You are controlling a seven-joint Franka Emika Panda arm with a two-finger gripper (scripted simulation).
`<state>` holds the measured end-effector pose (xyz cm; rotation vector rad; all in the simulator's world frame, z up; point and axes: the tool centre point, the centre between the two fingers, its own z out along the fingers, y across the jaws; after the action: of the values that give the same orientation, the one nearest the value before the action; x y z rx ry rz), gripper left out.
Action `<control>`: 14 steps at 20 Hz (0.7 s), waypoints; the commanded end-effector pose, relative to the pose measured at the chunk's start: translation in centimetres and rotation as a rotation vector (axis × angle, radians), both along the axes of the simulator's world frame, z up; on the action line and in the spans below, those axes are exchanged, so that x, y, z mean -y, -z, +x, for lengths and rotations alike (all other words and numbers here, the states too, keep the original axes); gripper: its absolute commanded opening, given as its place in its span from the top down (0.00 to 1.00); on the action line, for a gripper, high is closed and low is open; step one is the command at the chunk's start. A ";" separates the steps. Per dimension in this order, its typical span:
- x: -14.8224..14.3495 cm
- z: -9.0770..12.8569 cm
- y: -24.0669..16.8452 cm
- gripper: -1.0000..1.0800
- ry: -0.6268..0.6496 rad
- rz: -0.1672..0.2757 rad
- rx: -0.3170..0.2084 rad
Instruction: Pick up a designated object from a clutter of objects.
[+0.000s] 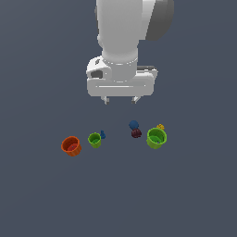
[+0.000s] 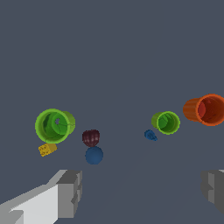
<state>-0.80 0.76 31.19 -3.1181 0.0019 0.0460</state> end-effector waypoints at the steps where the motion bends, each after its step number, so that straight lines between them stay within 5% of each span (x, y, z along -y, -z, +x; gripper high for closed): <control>1: 0.0 0.0 0.0 0.38 0.000 0.000 0.000; 14: 1.4 0.1 0.5 0.38 -0.016 -0.016 -0.011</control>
<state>-0.72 -0.54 30.88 -3.1315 -0.0140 0.0604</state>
